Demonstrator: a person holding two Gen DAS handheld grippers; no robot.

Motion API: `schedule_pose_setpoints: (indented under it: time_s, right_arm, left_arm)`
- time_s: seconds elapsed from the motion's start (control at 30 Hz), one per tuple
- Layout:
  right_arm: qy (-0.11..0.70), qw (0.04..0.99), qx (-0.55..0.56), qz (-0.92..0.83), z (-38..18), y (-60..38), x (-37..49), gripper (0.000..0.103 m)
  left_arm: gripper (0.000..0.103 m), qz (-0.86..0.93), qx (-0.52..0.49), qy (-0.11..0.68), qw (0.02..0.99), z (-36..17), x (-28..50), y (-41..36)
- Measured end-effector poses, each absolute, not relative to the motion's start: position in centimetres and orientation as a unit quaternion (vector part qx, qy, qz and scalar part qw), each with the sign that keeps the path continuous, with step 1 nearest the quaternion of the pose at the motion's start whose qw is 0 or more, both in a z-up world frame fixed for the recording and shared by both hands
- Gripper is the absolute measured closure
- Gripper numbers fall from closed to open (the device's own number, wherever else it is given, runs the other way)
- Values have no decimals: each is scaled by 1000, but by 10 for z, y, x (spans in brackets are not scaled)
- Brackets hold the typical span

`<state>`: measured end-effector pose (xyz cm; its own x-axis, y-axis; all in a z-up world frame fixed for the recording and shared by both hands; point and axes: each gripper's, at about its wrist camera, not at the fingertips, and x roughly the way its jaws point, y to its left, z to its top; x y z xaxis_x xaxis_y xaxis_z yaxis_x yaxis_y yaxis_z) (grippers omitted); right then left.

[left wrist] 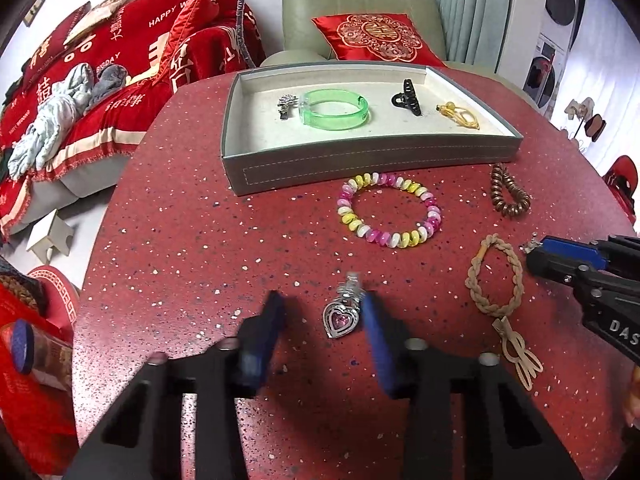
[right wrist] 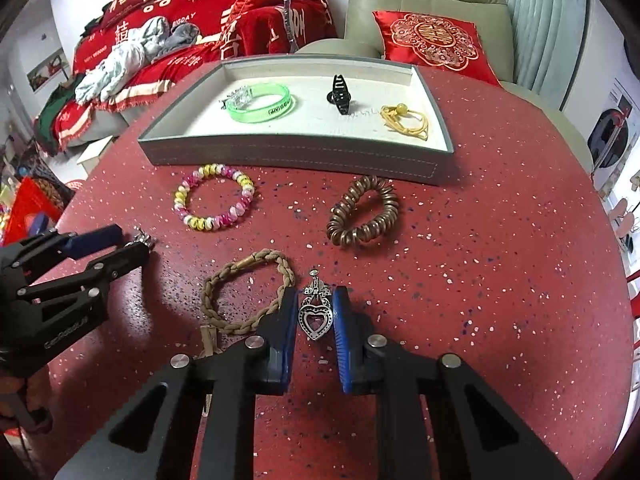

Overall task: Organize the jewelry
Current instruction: 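Grasp a silver heart pendant with the right tool while the left tool grasps another heart pendant, then carry both silver heart pendants into the gray tray with both tools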

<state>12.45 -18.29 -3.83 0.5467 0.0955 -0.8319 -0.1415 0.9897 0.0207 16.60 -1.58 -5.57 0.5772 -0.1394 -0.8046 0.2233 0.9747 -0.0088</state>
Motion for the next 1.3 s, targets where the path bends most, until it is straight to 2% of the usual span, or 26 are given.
schedule_pose_setpoints:
  time_s: [0.03, 0.07, 0.1, 0.83, 1.3]
  right_arm:
    - [470, 880, -22, 68, -37, -183, 124, 84]
    - [469, 880, -19, 70, -35, -184, 124, 84]
    - [468, 881, -15, 71, -34, -184, 124, 84]
    - [442, 890, 59, 92, -2, -200, 127, 84]
    - [423, 897, 91, 90, 36, -212, 191, 84]
  left_arm:
    - [50, -105, 44, 449, 886, -55, 166, -16]
    - [57, -108, 43, 448, 887, -55, 166, -16]
    - [68, -112, 45, 446, 887, -55, 165, -16]
    - [68, -149, 7, 417, 896, -11, 164, -10]
    - [68, -147, 6, 383, 912, 31, 215, -11]
